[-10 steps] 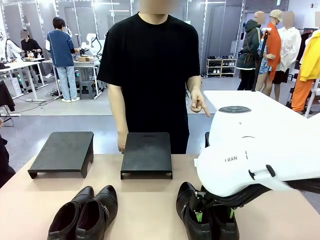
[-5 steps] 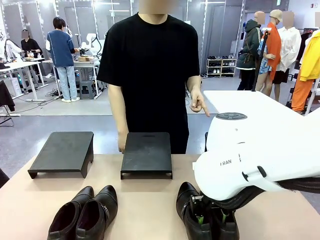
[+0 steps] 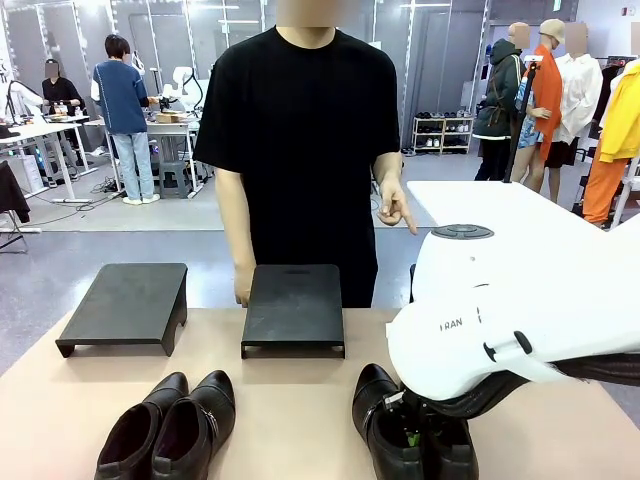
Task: Place the shoes on the stand as instructed by the person.
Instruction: Pick up one pair of Shoes and place it on the Shoes Stand indicated by the person.
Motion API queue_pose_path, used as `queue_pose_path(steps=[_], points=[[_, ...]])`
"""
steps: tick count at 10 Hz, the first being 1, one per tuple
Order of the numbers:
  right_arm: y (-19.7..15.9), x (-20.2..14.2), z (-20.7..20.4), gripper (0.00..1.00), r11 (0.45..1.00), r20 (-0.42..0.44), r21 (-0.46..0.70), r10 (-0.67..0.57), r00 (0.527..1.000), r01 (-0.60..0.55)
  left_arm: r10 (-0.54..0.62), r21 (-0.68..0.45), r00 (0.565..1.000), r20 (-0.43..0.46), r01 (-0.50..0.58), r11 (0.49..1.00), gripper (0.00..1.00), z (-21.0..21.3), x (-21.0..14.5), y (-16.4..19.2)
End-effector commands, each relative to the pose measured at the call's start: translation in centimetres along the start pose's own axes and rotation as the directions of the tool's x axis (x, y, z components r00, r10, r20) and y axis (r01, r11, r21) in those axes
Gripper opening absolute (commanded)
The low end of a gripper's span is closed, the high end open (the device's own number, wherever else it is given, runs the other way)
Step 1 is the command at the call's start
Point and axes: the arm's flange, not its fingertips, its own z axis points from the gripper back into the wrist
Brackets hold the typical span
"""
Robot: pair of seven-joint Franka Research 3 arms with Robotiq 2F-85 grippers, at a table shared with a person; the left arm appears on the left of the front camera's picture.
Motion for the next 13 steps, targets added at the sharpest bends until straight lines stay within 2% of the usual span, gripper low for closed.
queue_pose_path(steps=[1,3,7,10,13], points=[[0.6,0.0,-0.5,0.00,0.999,0.023,-0.025,-0.043,0.999,0.044,-0.024,-0.019,1.000,0.013,0.024,1.000,1.00,0.0,0.3,0.2],[0.7,-0.4,1.1,0.00,0.998,0.042,-0.014,-0.056,0.998,0.056,-0.024,-0.019,1.000,0.013,0.024,1.000,1.00,0.0,0.3,0.2],[-1.2,-1.7,9.6,0.00,0.999,0.165,-0.004,-0.045,0.985,0.047,-0.024,-0.019,1.000,0.013,0.024,1.000,1.00,0.0,0.3,0.2],[-5.2,-0.1,15.4,0.00,1.000,0.232,-0.022,-0.005,0.973,0.011,-0.024,-0.019,1.000,0.013,0.024,1.000,1.00,0.0,0.3,0.2],[-10.6,2.5,20.2,0.00,0.999,0.290,-0.015,-0.028,0.957,0.034,-0.024,-0.019,1.000,0.013,0.024,1.000,1.00,0.0,0.3,0.2]])
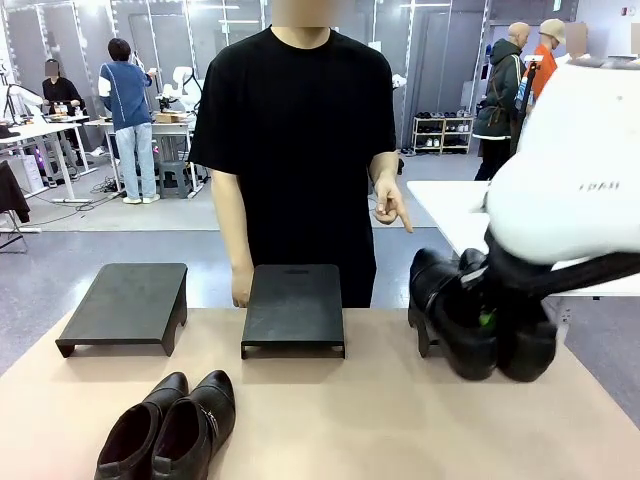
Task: Place the shoes on the stand as instructed by the person.
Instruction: Pick up one pair of Shoes and place it on the Shoes Stand indicated by the person.
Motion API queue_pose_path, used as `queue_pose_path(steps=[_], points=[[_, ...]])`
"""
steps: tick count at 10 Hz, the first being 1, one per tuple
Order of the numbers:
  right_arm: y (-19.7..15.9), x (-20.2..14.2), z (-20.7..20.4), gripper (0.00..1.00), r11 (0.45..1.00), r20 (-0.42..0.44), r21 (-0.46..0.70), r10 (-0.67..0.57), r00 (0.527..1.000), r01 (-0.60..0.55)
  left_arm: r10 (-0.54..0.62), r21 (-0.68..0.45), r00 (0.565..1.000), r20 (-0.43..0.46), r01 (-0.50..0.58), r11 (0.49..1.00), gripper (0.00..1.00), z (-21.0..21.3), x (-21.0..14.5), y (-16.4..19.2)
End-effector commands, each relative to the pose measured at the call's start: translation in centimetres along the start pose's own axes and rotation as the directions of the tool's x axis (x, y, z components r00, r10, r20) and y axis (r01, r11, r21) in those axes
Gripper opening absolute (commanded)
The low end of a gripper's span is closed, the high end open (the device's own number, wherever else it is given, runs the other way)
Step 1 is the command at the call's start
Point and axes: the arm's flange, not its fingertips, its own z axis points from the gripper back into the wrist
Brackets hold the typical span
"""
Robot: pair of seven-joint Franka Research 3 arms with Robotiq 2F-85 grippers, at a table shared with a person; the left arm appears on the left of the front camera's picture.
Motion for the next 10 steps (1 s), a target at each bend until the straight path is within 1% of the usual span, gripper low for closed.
queue_pose_path(steps=[1,3,5,8,9,10], points=[[-2.8,3.0,1.6,0.00,1.000,0.030,0.013,0.005,1.000,-0.006,-0.024,-0.019,1.000,0.014,0.025,1.000,1.00,0.1,0.3,0.2],[-5.7,6.2,1.3,0.00,0.999,0.035,0.028,0.040,0.999,-0.041,-0.024,-0.019,1.000,0.014,0.025,1.000,1.00,0.1,0.3,0.2],[-7.5,8.3,0.3,0.00,0.998,0.032,0.029,0.050,0.998,-0.051,-0.024,-0.019,1.000,0.014,0.025,1.000,1.00,0.1,0.3,0.2],[-7.7,8.6,0.3,0.00,0.998,0.047,0.027,0.061,0.997,-0.062,-0.024,-0.019,1.000,0.014,0.025,1.000,1.00,0.1,0.3,0.2],[-7.6,8.1,-1.1,0.00,0.999,-0.004,0.033,0.031,1.000,-0.031,-0.024,-0.019,1.000,0.014,0.025,1.000,1.00,0.1,0.3,0.2],[-7.6,8.1,-1.1,0.00,0.999,-0.004,0.033,0.031,1.000,-0.031,-0.024,-0.019,1.000,0.014,0.025,1.000,1.00,0.1,0.3,0.2]])
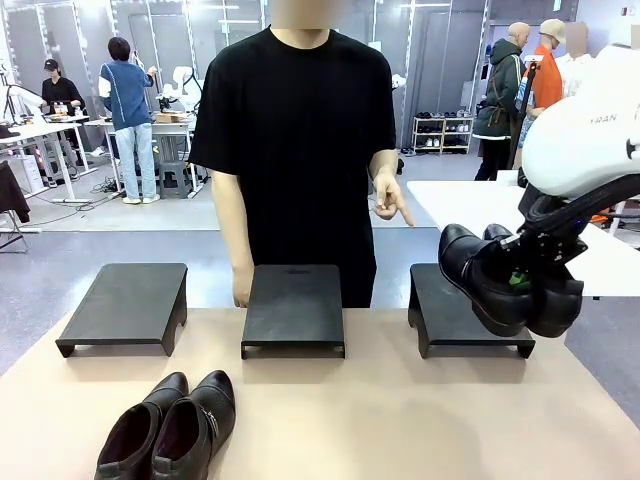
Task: Place the shoes on the stand as instructed by the person.
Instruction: Pick up one pair of Shoes and place it on the Shoes Stand indicated by the person.
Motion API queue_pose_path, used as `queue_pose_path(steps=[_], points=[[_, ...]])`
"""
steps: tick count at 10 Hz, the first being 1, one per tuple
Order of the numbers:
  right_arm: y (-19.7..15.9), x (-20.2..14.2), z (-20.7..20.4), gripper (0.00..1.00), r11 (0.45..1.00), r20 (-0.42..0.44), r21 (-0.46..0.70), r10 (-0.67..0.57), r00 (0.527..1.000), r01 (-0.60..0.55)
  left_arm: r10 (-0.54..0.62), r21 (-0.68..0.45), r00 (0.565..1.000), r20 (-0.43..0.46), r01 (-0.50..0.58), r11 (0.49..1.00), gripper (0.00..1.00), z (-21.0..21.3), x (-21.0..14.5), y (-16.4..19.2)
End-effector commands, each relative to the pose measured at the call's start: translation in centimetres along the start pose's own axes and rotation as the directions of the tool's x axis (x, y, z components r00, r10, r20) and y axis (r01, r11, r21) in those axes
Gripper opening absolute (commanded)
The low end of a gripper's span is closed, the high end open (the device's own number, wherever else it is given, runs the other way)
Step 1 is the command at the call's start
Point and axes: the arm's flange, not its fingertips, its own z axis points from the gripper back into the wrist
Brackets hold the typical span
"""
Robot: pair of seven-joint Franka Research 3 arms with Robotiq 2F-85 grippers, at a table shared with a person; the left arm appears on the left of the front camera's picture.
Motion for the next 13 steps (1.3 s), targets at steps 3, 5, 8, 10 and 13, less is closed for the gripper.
queue_pose_path(steps=[3,5,8,10,13], points=[[0.0,0.1,0.5,0.00,1.000,0.012,0.000,-0.003,1.000,0.003,-0.025,-0.019,1.000,0.013,0.025,1.000,1.00,0.0,0.3,0.2],[-1.3,1.6,-1.0,0.07,1.000,0.054,0.004,-0.030,0.998,0.030,-0.025,-0.019,1.000,0.013,0.025,1.000,1.00,0.0,0.3,0.2],[-2.9,5.4,-3.2,0.07,0.998,0.127,-0.061,-0.021,0.992,0.029,-0.025,-0.019,1.000,0.013,0.025,1.000,1.00,0.0,0.3,0.2],[-2.8,7.6,-4.8,0.07,0.998,0.107,-0.057,0.019,0.994,-0.013,-0.025,-0.019,1.000,0.013,0.025,1.000,1.00,0.0,0.3,0.2],[-3.0,10.2,-7.4,0.07,0.998,0.108,-0.063,0.017,0.994,-0.011,-0.025,-0.019,1.000,0.013,0.025,1.000,1.00,0.0,0.3,0.2]])
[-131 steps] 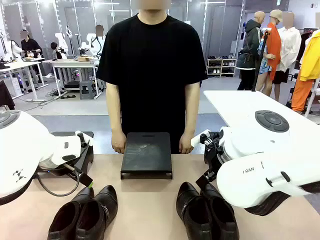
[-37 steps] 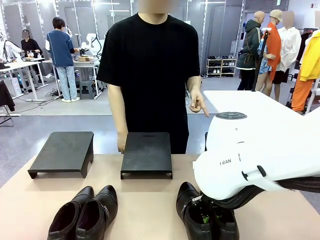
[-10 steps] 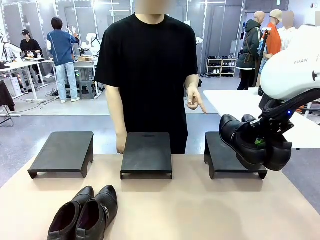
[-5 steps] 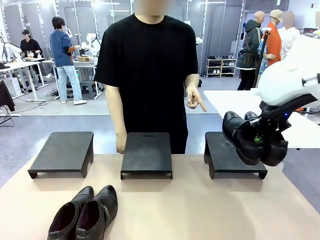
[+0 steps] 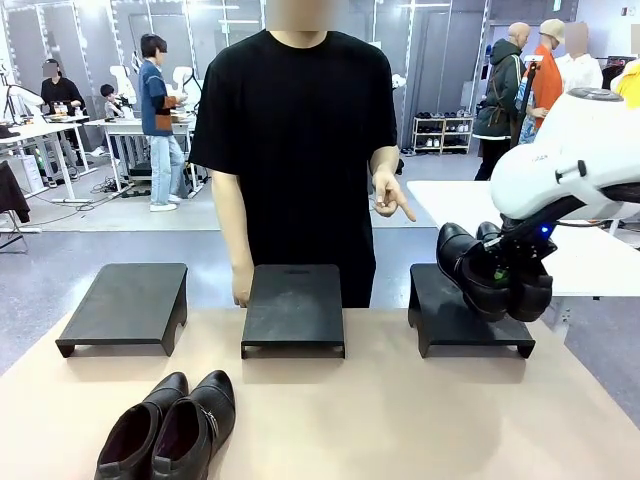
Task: Place the shoes on the stand as instructed by the person.
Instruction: Pick up one pair of Shoes and place it on the Shoes Stand indicated by the person.
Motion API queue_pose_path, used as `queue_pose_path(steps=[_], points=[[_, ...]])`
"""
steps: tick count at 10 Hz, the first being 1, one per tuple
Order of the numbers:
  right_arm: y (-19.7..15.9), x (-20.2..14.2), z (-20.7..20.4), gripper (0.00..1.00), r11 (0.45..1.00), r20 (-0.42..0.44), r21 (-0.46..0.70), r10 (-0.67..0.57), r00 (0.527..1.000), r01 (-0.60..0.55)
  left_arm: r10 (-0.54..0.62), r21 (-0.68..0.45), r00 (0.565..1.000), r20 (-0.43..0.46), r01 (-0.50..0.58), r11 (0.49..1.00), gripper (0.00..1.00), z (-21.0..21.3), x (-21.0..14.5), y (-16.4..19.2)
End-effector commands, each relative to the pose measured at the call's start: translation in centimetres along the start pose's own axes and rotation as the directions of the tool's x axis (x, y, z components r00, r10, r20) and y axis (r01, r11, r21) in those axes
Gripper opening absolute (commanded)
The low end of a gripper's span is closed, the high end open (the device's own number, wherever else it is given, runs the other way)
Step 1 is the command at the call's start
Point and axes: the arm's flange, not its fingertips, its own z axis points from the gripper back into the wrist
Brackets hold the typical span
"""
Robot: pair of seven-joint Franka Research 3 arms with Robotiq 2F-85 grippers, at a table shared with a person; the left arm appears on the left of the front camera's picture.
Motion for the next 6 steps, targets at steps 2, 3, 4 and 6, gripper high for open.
queue_pose_path(steps=[2,3,4,6], points=[[0.6,1.8,-1.3,0.07,0.999,0.052,-0.027,0.035,0.998,-0.034,-0.025,-0.020,1.000,0.013,0.025,0.999,1.00,0.0,0.3,0.2],[1.0,1.7,-2.3,0.07,0.998,0.049,-0.037,0.042,0.998,-0.041,-0.025,-0.020,1.000,0.013,0.025,0.999,1.00,0.0,0.3,0.2],[1.4,1.8,-3.3,0.07,0.998,0.062,-0.052,0.046,0.997,-0.043,-0.025,-0.020,1.000,0.013,0.025,0.999,1.00,0.0,0.3,0.2],[1.9,1.8,-4.1,0.07,0.997,0.084,-0.070,0.041,0.996,-0.035,-0.025,-0.020,1.000,0.013,0.025,0.999,1.00,0.0,0.3,0.2]])
